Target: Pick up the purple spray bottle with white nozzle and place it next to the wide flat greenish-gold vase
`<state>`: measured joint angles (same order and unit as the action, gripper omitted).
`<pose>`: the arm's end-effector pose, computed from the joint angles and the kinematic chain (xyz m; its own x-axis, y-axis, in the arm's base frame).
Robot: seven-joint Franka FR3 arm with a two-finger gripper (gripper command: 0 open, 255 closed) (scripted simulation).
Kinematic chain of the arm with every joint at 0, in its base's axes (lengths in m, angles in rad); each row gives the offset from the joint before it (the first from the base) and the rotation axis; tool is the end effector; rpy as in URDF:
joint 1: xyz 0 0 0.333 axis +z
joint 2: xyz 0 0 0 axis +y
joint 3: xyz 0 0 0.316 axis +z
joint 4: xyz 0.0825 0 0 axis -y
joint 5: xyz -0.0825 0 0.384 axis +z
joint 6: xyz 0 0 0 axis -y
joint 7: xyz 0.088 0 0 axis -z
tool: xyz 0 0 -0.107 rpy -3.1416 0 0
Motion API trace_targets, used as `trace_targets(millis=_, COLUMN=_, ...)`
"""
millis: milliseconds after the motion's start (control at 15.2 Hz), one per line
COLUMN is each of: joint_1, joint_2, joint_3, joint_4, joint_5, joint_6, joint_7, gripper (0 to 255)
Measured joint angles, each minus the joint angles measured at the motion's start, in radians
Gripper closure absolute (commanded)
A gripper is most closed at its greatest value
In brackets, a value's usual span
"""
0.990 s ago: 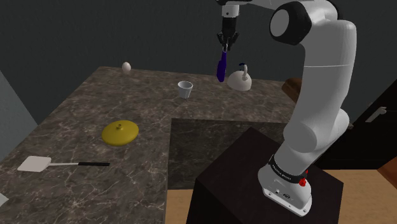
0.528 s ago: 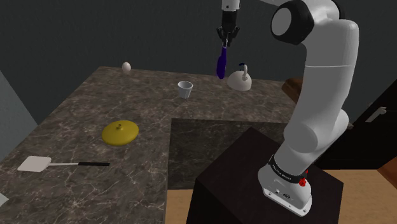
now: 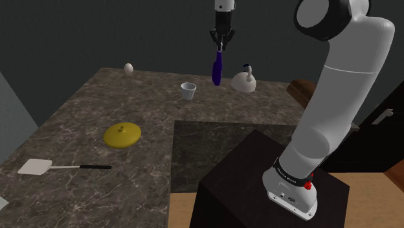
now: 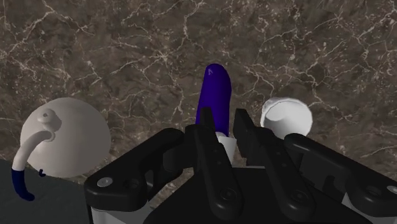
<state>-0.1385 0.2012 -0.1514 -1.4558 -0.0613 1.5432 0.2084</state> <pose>0.5836 -0.1720 0.5606 0.8739 -0.4778 -0.0899 -0.4678 -0.8767 0.1121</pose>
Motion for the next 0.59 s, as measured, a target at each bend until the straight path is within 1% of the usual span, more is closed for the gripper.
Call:
trace_targets(millis=462, joint_1=0.091, joint_2=-0.118, joint_3=0.064, joint_4=-0.144, joint_5=-0.005, joint_6=0.016, joint_7=0.156, gripper=255)
trace_targets(millis=528, joint_1=0.103, joint_2=-0.109, joint_3=0.074, joint_4=-0.128, joint_5=-0.002, joint_6=0.007, joint_7=0.177, gripper=255)
trace_targets(millis=594, joint_1=0.114, joint_2=-0.119, joint_3=0.084, joint_4=-0.147, joint_5=-0.001, joint_6=0.015, joint_7=0.198, gripper=255)
